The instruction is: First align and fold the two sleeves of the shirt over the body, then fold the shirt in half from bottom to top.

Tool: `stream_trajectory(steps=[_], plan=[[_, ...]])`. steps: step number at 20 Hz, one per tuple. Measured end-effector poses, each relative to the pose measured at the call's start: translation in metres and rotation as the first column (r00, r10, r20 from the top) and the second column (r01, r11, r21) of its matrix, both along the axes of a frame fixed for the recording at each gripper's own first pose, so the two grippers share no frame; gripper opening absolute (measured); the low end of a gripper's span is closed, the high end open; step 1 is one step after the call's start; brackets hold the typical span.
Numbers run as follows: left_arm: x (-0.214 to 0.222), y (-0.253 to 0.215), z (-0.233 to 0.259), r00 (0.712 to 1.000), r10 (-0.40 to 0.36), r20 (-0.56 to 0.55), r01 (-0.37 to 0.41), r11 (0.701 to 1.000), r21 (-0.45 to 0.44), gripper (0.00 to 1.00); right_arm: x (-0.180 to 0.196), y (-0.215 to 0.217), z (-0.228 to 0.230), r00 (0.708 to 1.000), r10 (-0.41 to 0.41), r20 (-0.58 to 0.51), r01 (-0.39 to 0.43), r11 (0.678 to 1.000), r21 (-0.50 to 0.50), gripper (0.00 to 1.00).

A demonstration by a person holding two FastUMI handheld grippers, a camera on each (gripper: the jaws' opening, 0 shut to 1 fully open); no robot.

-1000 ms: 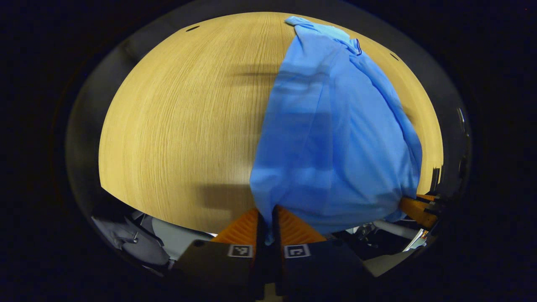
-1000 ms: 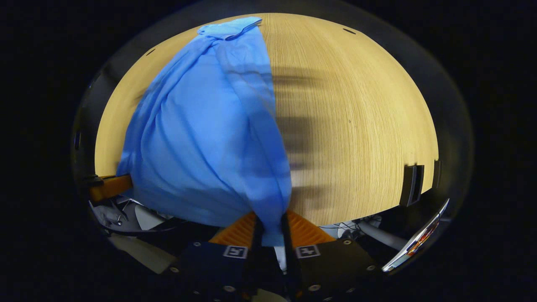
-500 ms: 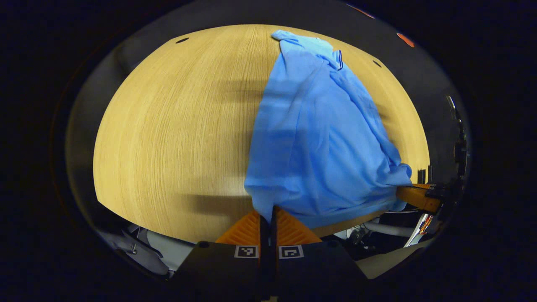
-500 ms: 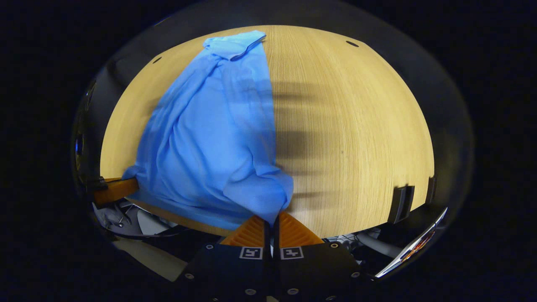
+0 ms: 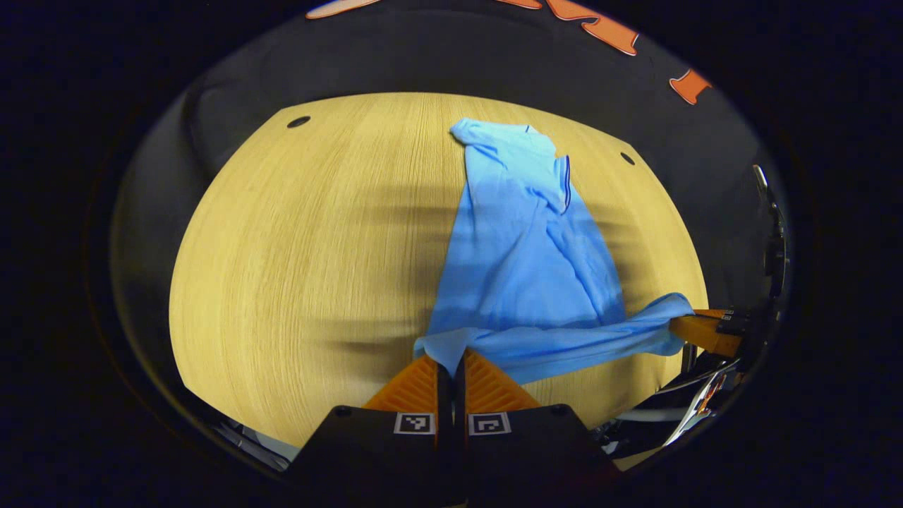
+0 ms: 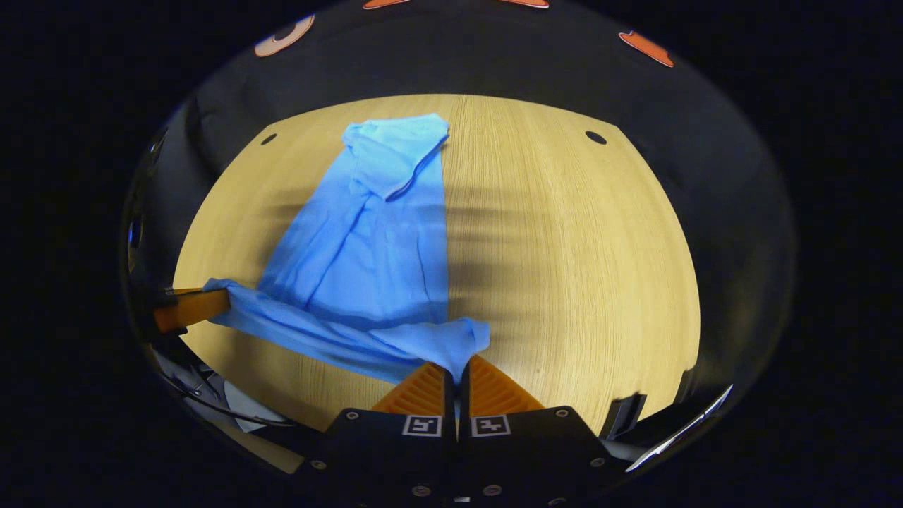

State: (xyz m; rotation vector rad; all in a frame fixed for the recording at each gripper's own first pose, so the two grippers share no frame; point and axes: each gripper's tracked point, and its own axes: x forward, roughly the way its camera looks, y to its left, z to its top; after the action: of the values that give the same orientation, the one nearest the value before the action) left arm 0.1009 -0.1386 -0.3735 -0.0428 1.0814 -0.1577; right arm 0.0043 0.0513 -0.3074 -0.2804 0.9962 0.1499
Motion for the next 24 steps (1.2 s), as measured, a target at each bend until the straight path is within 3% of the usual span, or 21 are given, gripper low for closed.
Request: stream_trajectory(steps=[5, 16, 24], plan=[[0.057, -0.005, 0.029, 0.997, 0.003, 0.073, -0.001, 1.0, -0.021, 0.04, 0.06, 0.01, 0.042, 0.993, 0.031, 0.111, -0.029, 0.999, -0.02, 0.01], [0.195, -0.01, 0.072, 0.981, 0.01, 0.192, -0.002, 0.999, -0.039, 0.04, 0.187, 0.044, 0.095, 0.971, 0.07, 0.229, -0.058, 0.997, -0.055, 0.01], [0.279, -0.007, 0.06, 0.976, 0.004, 0.216, -0.003, 1.0, -0.007, 0.04, 0.27, 0.068, 0.08, 0.963, 0.063, 0.264, -0.048, 0.997, -0.063, 0.01]])
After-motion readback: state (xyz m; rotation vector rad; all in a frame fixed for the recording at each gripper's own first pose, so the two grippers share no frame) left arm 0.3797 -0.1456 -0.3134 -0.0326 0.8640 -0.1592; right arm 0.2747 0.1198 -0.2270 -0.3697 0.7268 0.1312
